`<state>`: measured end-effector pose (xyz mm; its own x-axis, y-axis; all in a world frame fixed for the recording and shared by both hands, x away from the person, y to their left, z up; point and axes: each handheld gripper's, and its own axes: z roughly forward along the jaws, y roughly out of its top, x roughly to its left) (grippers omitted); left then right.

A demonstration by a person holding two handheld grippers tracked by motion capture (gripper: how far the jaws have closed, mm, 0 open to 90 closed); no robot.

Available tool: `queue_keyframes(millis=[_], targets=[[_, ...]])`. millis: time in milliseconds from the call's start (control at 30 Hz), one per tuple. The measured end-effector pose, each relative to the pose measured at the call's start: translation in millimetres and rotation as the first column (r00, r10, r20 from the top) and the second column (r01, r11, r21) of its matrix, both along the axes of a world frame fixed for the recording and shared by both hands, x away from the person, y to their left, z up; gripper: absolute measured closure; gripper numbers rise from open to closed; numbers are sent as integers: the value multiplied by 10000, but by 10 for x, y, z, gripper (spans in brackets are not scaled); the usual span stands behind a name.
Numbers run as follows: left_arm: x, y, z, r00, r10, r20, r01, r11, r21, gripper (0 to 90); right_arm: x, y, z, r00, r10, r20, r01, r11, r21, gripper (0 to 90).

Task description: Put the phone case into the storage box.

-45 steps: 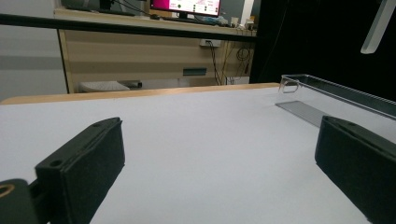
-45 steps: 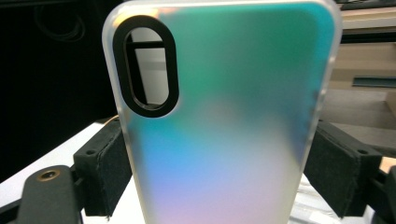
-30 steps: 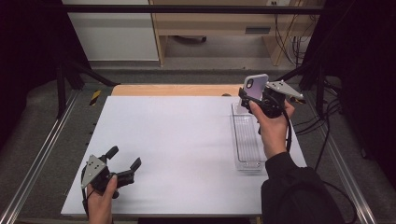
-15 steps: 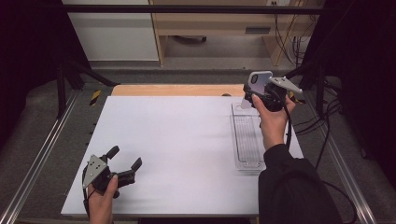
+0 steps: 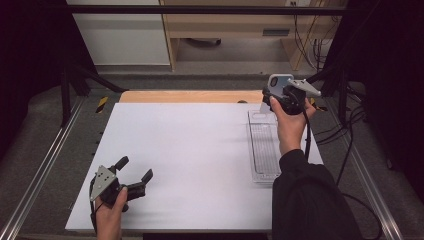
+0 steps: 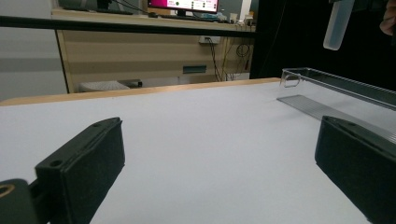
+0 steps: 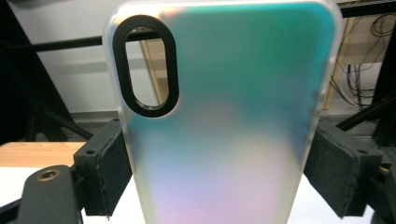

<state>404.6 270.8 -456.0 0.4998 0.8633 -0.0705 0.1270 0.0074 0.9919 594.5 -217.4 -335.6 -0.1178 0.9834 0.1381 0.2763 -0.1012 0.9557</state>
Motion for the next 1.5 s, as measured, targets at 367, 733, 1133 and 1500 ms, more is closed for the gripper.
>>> queue_keyframes(millis=[367,733,1133,1500], targets=[[4,14,-3,10000,-2,16,2,10000,55,12,124,95,-134,9995,-219,-238,213,9995,-222,173],[-3,9,2,10000,-20,65,20,10000,6,12,183,185,-237,9983,-284,-518,258,9985,-488,173],[-7,9,6,10000,-56,74,55,9999,108,12,352,277,-455,9932,-584,-1003,518,9964,-671,172],[-8,2,5,10000,-70,66,69,10000,68,12,466,289,-645,9885,-942,-1185,862,9938,-709,172]])
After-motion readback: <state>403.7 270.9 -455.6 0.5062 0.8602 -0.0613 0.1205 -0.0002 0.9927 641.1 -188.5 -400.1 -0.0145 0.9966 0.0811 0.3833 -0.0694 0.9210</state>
